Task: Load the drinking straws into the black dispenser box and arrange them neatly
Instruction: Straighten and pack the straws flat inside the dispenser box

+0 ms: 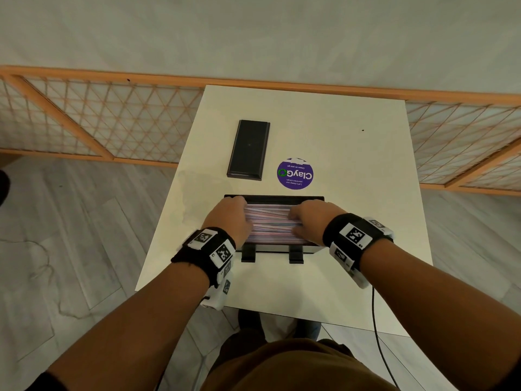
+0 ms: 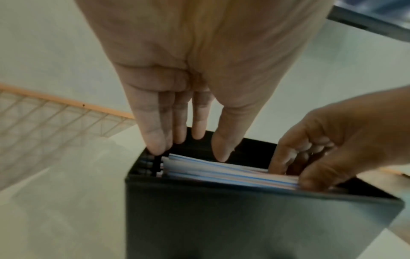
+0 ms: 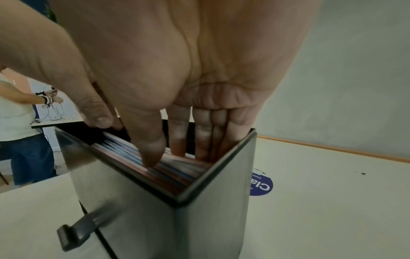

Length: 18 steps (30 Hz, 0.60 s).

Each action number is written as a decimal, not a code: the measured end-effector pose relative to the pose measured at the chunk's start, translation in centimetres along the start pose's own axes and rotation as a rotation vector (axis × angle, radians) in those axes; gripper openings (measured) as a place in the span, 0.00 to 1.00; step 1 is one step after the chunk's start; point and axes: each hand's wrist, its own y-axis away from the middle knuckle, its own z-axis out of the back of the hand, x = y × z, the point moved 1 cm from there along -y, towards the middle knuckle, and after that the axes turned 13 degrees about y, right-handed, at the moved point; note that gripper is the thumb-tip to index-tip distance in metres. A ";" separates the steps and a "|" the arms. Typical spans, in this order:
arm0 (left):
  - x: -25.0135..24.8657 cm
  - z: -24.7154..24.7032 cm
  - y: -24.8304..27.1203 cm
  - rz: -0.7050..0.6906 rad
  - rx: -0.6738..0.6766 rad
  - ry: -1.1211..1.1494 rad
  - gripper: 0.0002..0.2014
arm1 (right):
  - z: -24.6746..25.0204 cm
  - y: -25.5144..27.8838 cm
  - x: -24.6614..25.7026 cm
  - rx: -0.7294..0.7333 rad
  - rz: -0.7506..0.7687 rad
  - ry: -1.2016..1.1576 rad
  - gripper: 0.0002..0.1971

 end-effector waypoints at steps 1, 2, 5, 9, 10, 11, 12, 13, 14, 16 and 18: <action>0.2 0.0 0.1 -0.016 0.010 -0.016 0.18 | 0.0 -0.1 0.0 -0.005 -0.001 0.004 0.16; 0.4 -0.1 0.2 -0.029 0.017 -0.034 0.17 | 0.0 -0.1 0.1 -0.008 -0.002 0.004 0.15; 0.4 -0.2 0.4 -0.044 0.036 -0.110 0.15 | 0.1 0.0 0.1 -0.025 -0.007 -0.017 0.13; 0.4 -0.7 0.4 -0.047 0.064 -0.172 0.12 | 0.0 0.5 0.0 -0.077 -0.018 -0.007 0.09; 0.5 -0.8 0.4 -0.043 0.065 -0.165 0.11 | -0.2 0.5 0.0 -0.078 -0.015 0.007 0.09; 0.6 -0.9 0.4 -0.036 0.060 -0.153 0.10 | -0.3 0.6 0.1 -0.078 -0.015 0.023 0.08; 0.7 -1.0 0.4 -0.032 0.045 -0.136 0.09 | -0.3 0.6 0.3 -0.084 -0.017 0.032 0.08; 0.7 -1.1 0.4 -0.030 0.023 -0.113 0.09 | -0.3 0.7 0.4 -0.093 -0.023 0.026 0.09; 0.9 -1.1 0.4 -0.035 -0.005 -0.084 0.08 | -0.3 0.9 0.4 -0.109 -0.030 0.006 0.09; 1.3 -0.8 0.4 -0.054 -0.059 0.004 0.08 | -0.1 1.9 0.4 -0.160 -0.043 -0.056 0.10; 1.8 -0.2 0.5 -0.069 -0.120 0.101 0.06 | -0.1 3.8 0.0 -0.221 -0.053 -0.118 0.10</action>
